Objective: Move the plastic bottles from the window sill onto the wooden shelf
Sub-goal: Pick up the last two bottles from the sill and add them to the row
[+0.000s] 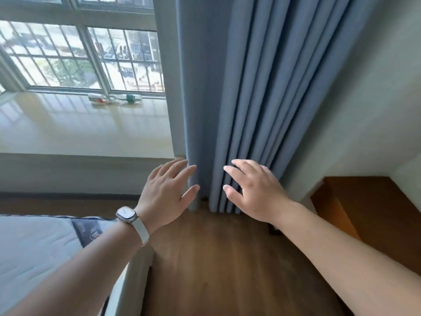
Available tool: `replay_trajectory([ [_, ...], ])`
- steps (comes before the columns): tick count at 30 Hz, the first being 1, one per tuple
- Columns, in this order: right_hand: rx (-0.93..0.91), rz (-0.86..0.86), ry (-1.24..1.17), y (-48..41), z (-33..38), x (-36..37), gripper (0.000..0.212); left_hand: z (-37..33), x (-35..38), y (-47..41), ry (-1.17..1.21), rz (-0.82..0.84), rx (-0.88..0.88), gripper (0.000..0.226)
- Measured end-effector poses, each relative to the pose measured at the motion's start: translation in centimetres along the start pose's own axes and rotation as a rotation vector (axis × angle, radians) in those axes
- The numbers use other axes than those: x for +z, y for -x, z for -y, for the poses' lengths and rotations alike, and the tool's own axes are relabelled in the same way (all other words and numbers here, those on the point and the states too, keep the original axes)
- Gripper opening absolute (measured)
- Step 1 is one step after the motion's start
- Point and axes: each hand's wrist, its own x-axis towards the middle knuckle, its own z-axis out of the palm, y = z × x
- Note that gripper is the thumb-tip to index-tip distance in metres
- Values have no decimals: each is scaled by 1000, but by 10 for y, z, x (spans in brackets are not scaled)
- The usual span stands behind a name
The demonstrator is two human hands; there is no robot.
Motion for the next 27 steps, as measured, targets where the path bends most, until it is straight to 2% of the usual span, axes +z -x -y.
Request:
replay_trajectory([
  [9, -207, -8, -11, -86, 58, 10, 54, 74, -28, 43, -57, -41, -259, 57],
  [14, -288, 78, -57, -138, 75, 19, 65, 109, -37, 35, -119, -52, -361, 58],
  [18, -371, 101, -63, -193, 76, 23, 54, 129, -37, -1, -139, -74, -420, 57],
  [24, -390, 101, -94, -265, 38, 33, 62, 152, -26, -86, -161, -43, -446, 57],
  [27, -421, 124, -88, -303, 12, 39, 59, 156, -23, -133, -150, -46, -466, 55],
])
